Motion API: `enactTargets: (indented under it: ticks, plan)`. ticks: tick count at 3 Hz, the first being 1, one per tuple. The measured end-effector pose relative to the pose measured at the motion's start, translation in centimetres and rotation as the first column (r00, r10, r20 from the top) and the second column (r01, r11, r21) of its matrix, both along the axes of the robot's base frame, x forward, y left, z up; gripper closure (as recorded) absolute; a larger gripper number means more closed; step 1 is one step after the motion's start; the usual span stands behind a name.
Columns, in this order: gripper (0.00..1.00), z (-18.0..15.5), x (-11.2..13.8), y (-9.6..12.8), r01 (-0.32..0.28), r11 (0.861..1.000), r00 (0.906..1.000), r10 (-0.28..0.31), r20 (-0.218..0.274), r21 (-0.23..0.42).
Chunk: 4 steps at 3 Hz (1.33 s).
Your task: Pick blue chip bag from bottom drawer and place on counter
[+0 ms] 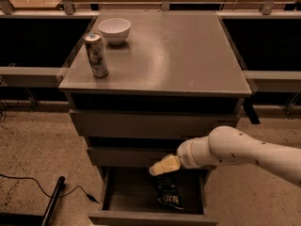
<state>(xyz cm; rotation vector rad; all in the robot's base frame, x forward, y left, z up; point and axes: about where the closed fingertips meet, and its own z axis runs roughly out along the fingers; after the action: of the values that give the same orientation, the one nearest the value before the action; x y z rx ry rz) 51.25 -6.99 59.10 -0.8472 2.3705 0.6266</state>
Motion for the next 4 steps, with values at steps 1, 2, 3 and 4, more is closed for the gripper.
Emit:
enactTargets:
  ticks: [1, 2, 3, 4]
  plan:
    - [0.00, -2.8, -0.7, 0.4, 0.001, 1.000, 0.9988, 0.000, -0.049, 0.023]
    - [0.00, -2.6, -0.7, 0.4, 0.000, 1.000, 0.9990, 0.001, -0.045, 0.022]
    - [0.00, -2.8, -0.7, 0.6, -0.014, 0.999, 0.9986, 0.017, -0.050, 0.050]
    - [0.00, -5.2, 0.8, -0.7, 0.004, 0.993, 0.9996, -0.001, -0.027, 0.121]
